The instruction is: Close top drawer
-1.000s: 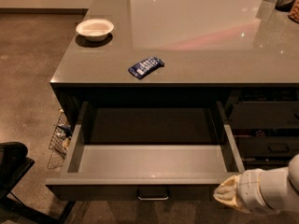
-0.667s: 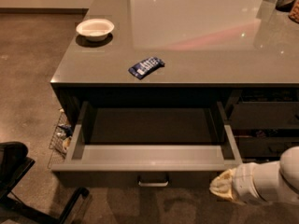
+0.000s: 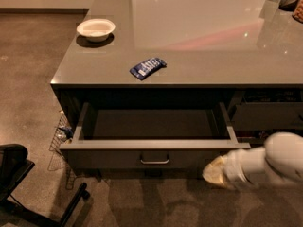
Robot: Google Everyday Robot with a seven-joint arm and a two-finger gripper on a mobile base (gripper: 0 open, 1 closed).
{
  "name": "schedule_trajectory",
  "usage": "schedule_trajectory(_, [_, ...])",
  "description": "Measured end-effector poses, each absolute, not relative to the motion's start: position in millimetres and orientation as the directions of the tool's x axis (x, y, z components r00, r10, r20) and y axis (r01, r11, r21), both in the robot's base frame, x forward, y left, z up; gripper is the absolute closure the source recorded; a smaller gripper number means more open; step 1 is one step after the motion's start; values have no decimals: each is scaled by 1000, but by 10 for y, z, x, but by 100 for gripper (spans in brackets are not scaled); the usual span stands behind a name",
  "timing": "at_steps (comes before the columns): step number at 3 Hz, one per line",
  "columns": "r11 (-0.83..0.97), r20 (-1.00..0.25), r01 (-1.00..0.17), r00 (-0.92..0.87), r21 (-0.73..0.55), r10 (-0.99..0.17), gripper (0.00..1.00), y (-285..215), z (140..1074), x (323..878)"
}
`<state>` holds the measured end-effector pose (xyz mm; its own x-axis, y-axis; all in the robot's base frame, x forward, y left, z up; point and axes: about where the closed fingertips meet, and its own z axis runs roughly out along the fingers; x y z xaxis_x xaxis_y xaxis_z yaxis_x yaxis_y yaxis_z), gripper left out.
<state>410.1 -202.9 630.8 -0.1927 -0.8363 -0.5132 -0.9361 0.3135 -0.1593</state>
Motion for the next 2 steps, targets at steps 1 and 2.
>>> schedule_trajectory(1, [277,-527,-941,-139,-192,-838,100,-1806,6208,4737])
schedule_trajectory(2, [262,-533,-944,-117,-203,-838,100,-1696,6165,5006])
